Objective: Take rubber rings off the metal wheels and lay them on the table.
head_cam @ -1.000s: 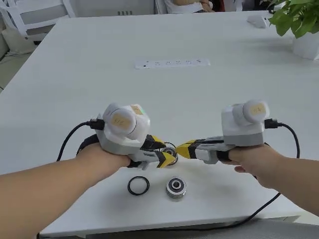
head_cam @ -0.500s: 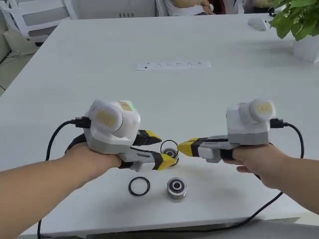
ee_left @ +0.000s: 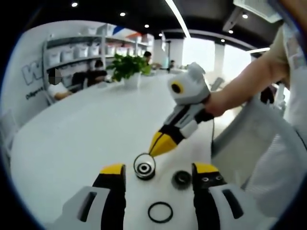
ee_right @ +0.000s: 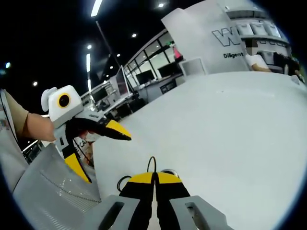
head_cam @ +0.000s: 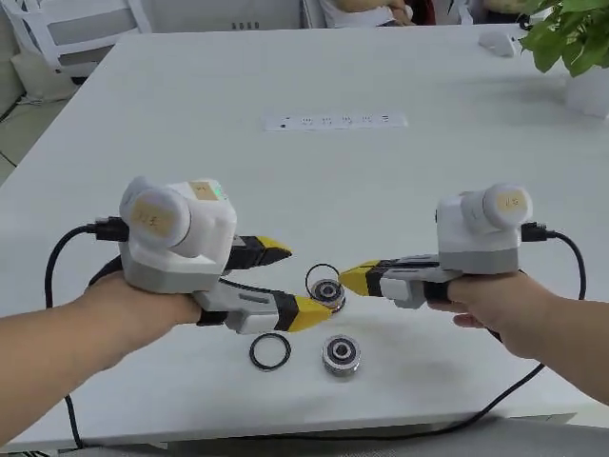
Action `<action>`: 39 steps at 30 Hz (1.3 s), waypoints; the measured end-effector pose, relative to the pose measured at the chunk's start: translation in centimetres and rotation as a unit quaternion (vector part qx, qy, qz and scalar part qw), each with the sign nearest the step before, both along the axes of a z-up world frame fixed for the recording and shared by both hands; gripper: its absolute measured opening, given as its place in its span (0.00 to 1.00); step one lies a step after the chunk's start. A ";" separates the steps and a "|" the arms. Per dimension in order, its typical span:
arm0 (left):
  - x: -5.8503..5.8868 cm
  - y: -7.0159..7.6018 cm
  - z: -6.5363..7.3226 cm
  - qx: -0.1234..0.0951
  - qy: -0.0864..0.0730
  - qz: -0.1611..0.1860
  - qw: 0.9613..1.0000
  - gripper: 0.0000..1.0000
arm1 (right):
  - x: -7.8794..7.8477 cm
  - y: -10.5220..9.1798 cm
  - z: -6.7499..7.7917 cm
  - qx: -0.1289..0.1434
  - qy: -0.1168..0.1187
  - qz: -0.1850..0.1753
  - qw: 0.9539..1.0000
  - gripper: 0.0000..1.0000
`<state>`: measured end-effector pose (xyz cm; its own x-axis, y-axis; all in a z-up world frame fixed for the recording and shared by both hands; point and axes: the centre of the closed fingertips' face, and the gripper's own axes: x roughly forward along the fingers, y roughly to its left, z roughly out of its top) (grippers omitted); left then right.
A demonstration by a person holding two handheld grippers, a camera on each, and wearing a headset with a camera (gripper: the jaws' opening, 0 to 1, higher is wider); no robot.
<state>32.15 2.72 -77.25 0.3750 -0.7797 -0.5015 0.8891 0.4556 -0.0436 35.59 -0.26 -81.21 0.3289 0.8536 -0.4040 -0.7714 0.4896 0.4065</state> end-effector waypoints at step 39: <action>-4.1 6.4 1.3 0.006 -0.002 0.045 0.999 0.84 | -2.8 3.8 0.5 0.011 0.028 0.059 0.998 0.00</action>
<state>28.09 9.13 -75.97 0.4457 -0.7368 -0.5085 0.8444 0.5346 -0.0345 32.82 3.54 -80.69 0.2029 0.8940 -0.3995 -0.7992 0.3869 0.4600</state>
